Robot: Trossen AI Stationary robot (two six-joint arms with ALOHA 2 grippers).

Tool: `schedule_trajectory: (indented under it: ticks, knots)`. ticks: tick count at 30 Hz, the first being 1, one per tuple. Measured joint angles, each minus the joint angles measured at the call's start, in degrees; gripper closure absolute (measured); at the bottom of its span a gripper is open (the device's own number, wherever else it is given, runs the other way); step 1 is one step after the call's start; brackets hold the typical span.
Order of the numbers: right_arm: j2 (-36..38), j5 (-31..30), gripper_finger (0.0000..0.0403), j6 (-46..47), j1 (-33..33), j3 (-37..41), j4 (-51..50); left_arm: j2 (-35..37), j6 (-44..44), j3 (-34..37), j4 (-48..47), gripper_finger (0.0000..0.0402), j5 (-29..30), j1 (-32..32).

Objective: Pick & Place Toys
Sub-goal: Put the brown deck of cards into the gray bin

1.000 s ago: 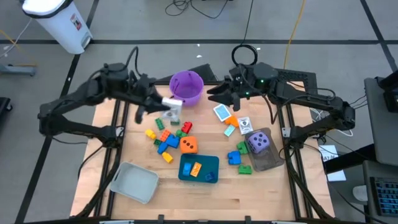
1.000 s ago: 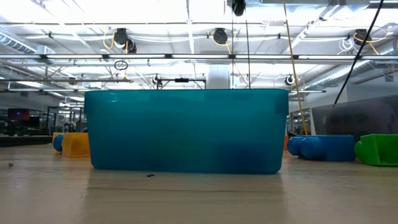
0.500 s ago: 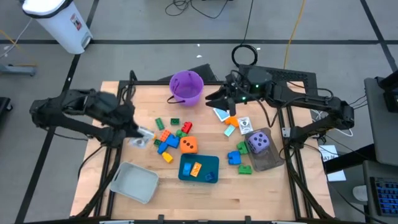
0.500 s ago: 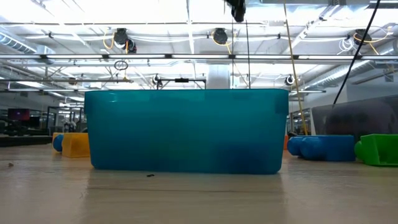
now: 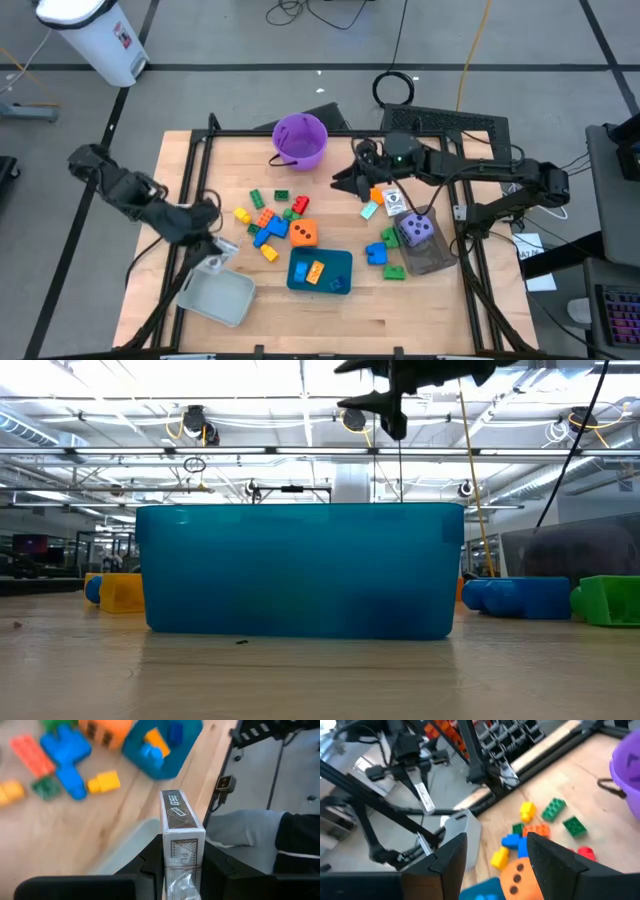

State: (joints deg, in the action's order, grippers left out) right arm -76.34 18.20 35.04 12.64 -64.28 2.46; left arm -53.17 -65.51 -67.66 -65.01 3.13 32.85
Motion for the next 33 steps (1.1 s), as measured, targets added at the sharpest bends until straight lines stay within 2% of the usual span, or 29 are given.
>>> schedule_trajectory:
  ticks: [5,12,21,26,33]
  knots:
    - [0.0,2.9,0.0214,-0.7,0.0,2.4,2.7,-2.5,-16.9,1.9,-2.1,0.0316,1.6,6.8]
    - [0.0,9.0,0.023,0.8,-0.6,5.9,8.7,-6.8,-35.1,2.5,-4.5,0.0316,4.7,16.8]
    - [0.0,9.0,0.0244,2.0,-3.5,10.6,14.3,-11.1,-58.1,2.5,-14.7,0.0316,6.7,30.1]
    - [0.0,8.9,0.0245,2.3,-3.8,11.8,17.0,-11.3,-62.4,3.4,-16.8,0.0316,7.0,32.4]
    - [0.0,6.9,0.0246,2.3,-3.8,12.1,17.1,-11.0,-63.5,11.1,-10.6,0.0316,4.4,32.4]
